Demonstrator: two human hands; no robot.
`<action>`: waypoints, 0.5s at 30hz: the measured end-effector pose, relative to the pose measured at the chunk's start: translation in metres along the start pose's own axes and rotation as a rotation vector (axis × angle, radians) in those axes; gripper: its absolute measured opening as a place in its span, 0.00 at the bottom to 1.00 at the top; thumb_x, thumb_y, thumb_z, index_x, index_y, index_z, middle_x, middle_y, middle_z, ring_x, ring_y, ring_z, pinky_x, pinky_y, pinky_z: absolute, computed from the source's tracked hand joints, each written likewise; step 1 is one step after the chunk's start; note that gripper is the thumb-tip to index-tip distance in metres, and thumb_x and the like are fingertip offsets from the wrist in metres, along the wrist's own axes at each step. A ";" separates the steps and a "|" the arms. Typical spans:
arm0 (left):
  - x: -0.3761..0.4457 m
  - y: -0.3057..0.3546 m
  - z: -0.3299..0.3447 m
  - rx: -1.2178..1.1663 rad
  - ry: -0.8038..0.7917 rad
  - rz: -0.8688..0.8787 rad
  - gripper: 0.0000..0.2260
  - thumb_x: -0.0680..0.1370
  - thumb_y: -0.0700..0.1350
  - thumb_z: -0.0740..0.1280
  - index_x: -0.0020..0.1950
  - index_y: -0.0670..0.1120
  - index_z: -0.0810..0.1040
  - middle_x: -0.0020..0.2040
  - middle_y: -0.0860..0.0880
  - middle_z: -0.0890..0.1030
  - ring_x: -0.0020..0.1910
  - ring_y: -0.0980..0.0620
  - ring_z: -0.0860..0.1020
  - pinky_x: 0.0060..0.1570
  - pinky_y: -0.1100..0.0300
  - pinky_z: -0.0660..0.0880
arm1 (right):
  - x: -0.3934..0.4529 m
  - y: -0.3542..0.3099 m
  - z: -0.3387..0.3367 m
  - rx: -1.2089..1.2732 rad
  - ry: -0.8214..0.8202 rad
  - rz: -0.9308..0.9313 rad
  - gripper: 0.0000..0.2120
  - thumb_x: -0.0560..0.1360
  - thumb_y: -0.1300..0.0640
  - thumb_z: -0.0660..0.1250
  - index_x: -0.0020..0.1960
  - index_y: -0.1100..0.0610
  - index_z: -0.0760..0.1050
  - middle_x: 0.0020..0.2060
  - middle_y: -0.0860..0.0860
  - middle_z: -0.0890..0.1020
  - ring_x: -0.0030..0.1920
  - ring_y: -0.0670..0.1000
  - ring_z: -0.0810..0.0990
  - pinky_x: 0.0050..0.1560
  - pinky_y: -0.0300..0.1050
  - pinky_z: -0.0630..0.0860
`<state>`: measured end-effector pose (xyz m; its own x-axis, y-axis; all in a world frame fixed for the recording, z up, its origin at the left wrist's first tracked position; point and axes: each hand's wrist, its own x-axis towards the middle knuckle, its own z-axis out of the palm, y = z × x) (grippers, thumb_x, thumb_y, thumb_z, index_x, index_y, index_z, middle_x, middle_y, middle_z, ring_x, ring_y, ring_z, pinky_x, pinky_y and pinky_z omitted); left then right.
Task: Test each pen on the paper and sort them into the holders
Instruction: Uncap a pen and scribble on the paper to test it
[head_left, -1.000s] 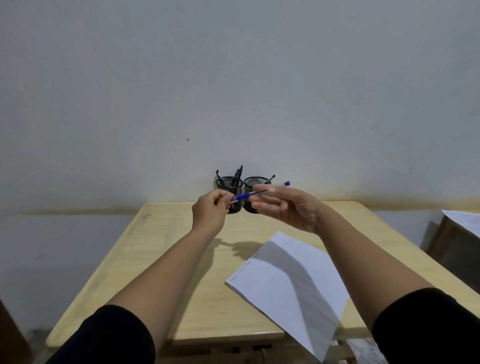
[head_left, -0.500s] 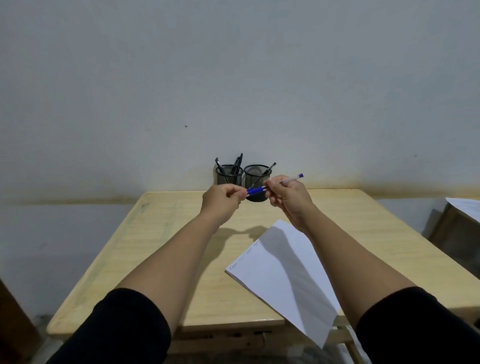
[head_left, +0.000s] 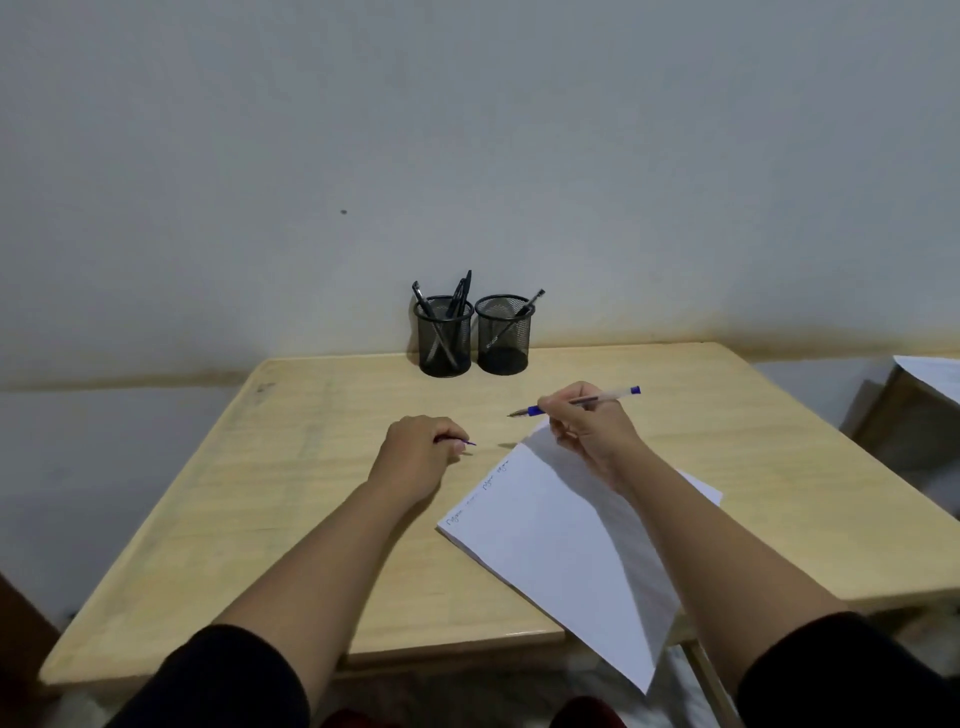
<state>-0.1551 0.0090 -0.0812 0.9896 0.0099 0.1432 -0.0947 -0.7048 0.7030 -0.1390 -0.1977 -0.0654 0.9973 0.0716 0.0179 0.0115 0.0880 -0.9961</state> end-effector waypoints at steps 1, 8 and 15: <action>0.000 -0.002 0.001 0.053 0.006 0.009 0.09 0.77 0.41 0.66 0.54 0.45 0.82 0.52 0.48 0.83 0.44 0.58 0.77 0.38 0.77 0.66 | 0.000 0.003 0.000 -0.020 0.023 -0.002 0.08 0.73 0.64 0.68 0.37 0.57 0.73 0.26 0.52 0.73 0.27 0.48 0.69 0.27 0.35 0.66; -0.009 0.009 0.012 0.137 0.078 0.161 0.12 0.78 0.46 0.64 0.60 0.50 0.78 0.61 0.52 0.77 0.61 0.56 0.70 0.54 0.73 0.60 | -0.003 0.018 0.004 0.081 -0.027 0.060 0.04 0.75 0.66 0.64 0.47 0.63 0.77 0.29 0.54 0.78 0.26 0.47 0.76 0.24 0.34 0.69; -0.027 0.001 0.047 0.196 -0.048 0.248 0.12 0.78 0.48 0.63 0.58 0.46 0.78 0.56 0.52 0.80 0.59 0.53 0.72 0.54 0.68 0.64 | 0.007 0.023 0.006 -0.306 0.007 -0.021 0.07 0.74 0.63 0.65 0.39 0.55 0.79 0.27 0.50 0.74 0.28 0.45 0.70 0.32 0.36 0.67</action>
<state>-0.1771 -0.0253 -0.1165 0.9434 -0.2093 0.2573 -0.3156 -0.8047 0.5028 -0.1324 -0.1888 -0.0873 0.9971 0.0656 0.0389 0.0521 -0.2143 -0.9754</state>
